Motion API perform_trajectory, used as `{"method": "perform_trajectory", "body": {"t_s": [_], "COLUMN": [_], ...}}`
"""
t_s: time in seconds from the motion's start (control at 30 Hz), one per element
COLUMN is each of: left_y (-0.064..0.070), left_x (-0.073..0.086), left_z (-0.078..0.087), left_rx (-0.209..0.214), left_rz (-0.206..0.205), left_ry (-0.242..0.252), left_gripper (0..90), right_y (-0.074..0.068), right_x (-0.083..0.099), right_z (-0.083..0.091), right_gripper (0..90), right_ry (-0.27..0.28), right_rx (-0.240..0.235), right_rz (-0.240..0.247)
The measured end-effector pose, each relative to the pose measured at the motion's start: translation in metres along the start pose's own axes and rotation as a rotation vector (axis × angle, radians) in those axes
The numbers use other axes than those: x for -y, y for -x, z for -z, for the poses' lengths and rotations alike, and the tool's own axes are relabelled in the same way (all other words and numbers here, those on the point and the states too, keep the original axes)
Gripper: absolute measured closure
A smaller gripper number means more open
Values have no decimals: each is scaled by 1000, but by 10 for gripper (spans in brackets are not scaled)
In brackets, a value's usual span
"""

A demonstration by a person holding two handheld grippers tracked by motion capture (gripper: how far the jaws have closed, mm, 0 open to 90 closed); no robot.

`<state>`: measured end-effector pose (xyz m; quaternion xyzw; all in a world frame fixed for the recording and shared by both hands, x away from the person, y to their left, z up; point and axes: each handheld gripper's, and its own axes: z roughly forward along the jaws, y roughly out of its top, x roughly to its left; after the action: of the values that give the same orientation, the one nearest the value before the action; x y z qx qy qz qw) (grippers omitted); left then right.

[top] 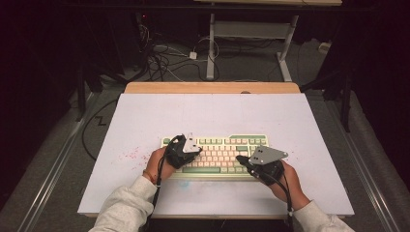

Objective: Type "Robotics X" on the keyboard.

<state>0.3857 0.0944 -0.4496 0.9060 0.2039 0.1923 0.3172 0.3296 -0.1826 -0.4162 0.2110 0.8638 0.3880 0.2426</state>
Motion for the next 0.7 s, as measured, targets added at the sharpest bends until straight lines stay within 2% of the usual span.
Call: {"method": "perform_trajectory", "body": {"t_s": [0.1,0.13,0.2,0.47,0.7], "left_y": [0,-1,-1,2,1], "left_x": [0,0,0,-3,-2], "left_z": [-1,-3,-3,9,17], "left_rx": [4,1,5,-8,-17], "left_rz": [-1,-1,16,-2,-2], "left_ry": [-7,-28,-20,25,52], "left_gripper": [878,878,879,878,878], "right_y": [0,-1,-1,0,2], "right_x": [0,0,0,-1,0], "right_z": [0,0,-1,2,3], "right_gripper": [900,900,900,900,900], "right_ry": [0,-1,-5,4,6], "right_rx": [0,-1,-1,3,7], "right_rz": [1,2,4,5,0]}}
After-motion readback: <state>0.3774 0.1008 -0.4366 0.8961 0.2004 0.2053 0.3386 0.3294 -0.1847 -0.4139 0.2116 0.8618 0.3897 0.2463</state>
